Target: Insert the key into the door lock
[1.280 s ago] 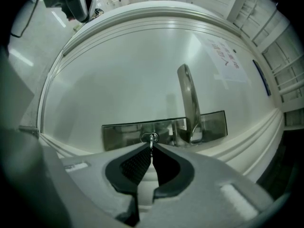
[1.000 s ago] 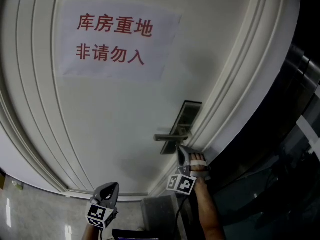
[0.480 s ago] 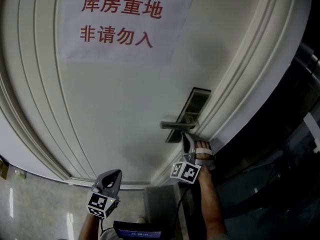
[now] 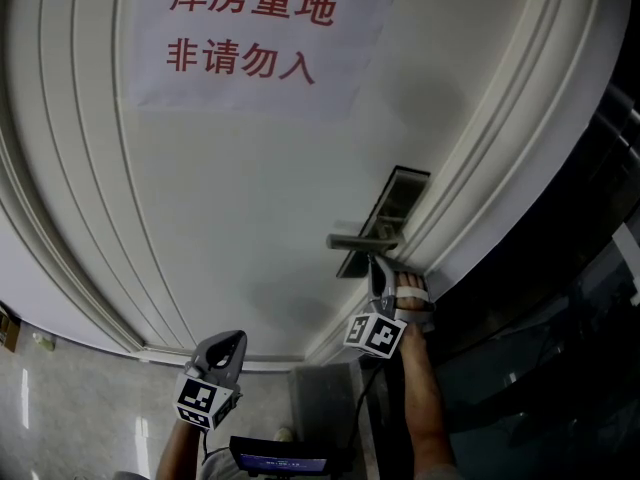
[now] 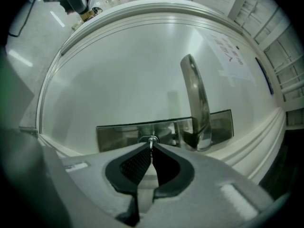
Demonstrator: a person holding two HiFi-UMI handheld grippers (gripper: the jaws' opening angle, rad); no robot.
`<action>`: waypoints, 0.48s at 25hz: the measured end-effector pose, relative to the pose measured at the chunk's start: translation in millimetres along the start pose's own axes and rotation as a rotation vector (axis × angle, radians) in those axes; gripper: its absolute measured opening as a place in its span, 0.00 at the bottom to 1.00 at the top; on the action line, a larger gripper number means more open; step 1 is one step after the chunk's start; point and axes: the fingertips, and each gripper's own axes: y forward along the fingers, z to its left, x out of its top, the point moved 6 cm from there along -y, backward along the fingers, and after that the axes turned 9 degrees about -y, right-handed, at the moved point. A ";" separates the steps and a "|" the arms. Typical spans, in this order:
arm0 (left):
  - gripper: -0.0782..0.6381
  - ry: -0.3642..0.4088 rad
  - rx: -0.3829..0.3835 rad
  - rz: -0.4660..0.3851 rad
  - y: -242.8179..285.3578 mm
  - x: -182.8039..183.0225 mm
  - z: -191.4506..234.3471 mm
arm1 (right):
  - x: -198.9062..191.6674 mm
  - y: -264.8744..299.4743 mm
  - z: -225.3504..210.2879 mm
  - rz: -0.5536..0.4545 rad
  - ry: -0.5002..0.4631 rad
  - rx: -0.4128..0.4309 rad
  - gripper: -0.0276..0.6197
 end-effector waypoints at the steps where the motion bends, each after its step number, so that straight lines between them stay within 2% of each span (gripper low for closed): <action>1: 0.11 0.000 0.001 0.000 -0.4 0.0 -0.2 | -0.2 -0.1 0.2 0.000 0.002 0.000 0.06; 12: 0.11 0.008 0.006 -0.005 -8.6 1.4 -3.0 | 0.0 0.7 1.5 0.008 -0.010 -0.015 0.06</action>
